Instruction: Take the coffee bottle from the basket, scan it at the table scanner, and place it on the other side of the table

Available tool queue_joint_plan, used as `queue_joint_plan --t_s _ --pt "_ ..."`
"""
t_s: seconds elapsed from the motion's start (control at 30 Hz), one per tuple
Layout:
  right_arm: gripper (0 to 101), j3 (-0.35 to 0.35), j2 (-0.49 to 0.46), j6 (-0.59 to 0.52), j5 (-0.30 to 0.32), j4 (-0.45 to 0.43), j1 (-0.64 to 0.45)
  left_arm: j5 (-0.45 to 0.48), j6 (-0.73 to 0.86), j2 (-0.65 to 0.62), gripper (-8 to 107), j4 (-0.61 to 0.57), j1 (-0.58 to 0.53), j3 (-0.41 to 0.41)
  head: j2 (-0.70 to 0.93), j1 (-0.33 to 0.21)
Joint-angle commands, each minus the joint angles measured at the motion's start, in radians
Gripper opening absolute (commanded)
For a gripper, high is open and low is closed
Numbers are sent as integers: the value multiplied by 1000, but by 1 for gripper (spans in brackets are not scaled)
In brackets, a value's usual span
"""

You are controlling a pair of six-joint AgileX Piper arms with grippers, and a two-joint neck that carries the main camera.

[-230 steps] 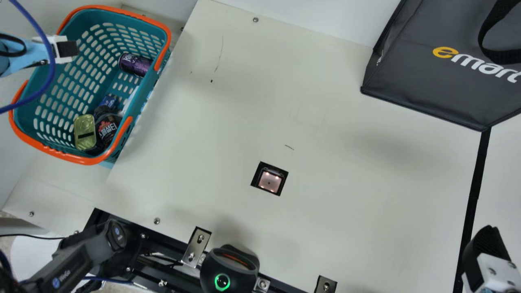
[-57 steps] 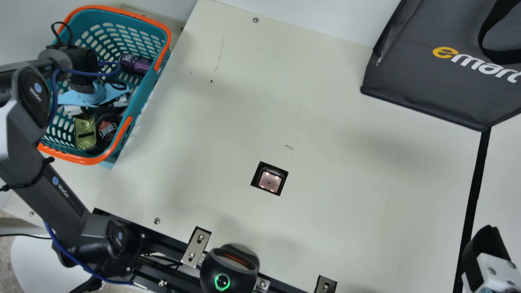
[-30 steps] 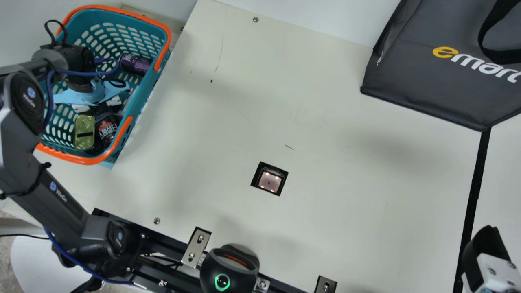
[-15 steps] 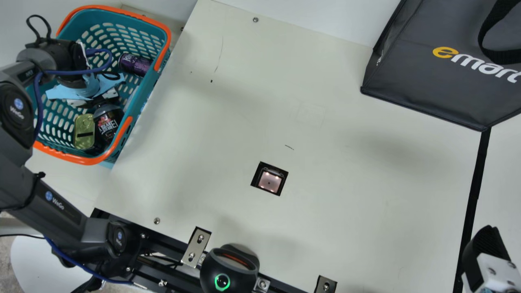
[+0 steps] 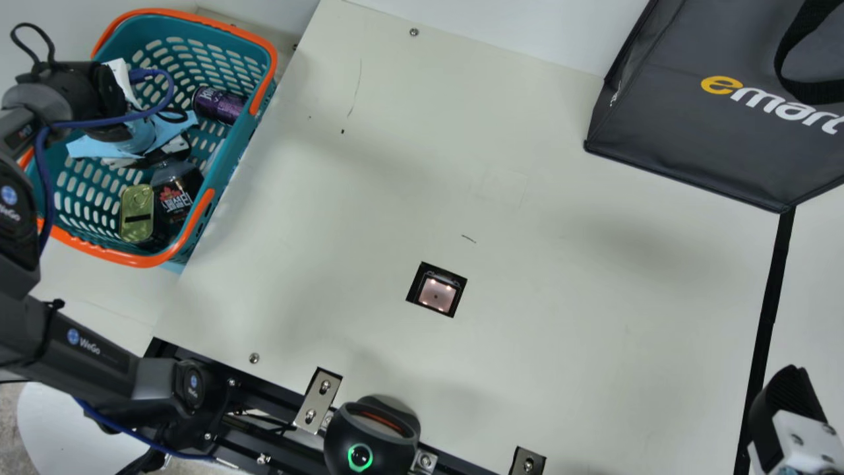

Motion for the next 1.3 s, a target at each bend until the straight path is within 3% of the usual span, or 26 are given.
queue_joint_plan --t_s 0.0,1.27 --pt "95 0 0 0 0 0 0 -2 15 -13 -8 -14 1 7 2 -30" --pt "95 0 0 0 0 0 0 28 342 -283 -8 -147 68 130 2 -30"
